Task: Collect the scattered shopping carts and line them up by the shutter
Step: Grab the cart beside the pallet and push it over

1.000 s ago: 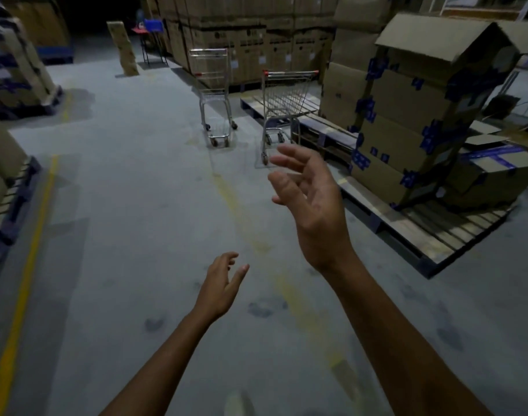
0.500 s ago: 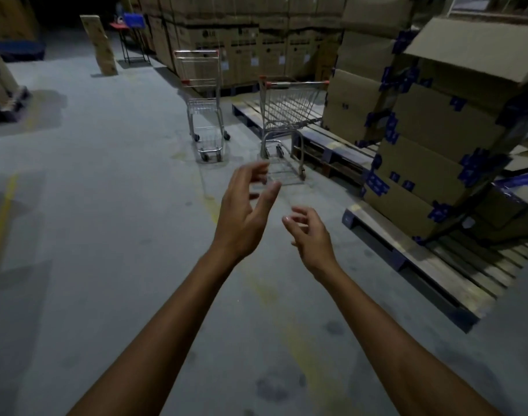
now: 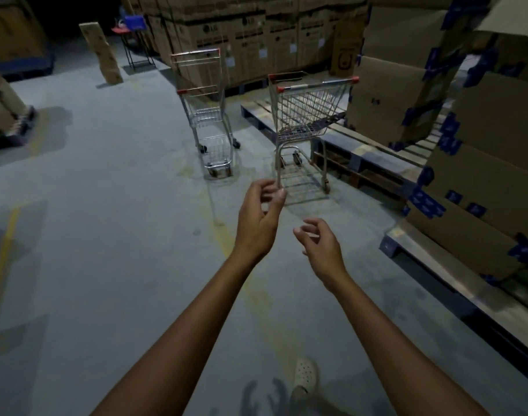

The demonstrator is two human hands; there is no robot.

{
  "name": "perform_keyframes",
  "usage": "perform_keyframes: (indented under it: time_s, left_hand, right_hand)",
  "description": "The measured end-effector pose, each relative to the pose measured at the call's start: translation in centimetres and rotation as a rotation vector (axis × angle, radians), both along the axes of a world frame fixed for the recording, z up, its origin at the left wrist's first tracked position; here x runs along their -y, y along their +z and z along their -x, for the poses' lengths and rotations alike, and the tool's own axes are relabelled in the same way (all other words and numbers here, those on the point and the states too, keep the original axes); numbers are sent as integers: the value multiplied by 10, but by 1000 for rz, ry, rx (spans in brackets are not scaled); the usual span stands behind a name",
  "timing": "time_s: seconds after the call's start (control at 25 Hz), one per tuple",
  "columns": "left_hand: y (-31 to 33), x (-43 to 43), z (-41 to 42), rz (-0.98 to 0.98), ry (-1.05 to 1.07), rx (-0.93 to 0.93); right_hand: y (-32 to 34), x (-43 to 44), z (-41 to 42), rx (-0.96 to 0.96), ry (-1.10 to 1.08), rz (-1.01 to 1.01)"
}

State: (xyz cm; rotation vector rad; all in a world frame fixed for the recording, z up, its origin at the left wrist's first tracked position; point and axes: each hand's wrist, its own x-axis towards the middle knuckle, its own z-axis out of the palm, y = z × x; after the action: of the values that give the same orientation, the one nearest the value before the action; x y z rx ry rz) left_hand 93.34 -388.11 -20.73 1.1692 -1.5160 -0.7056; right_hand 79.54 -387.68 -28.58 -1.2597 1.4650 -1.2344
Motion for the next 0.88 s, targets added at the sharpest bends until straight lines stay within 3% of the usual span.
perform_keyframes:
  time_s: [0.24,0.52,0.68,0.88]
  left_hand:
    - [-73,203,2,-355,68,100]
    - [-133,366,12,-549,-27,164]
    - [-122,501,27,-452,-54,96]
    - [-13,678,49,-74,-136,-17]
  right_hand:
    - [88,178,18,21,62,182]
    - [171,328,41,102,159,440]
    - [141,467,47,63,96,425]
    - [77,667,60,-52,-32,227]
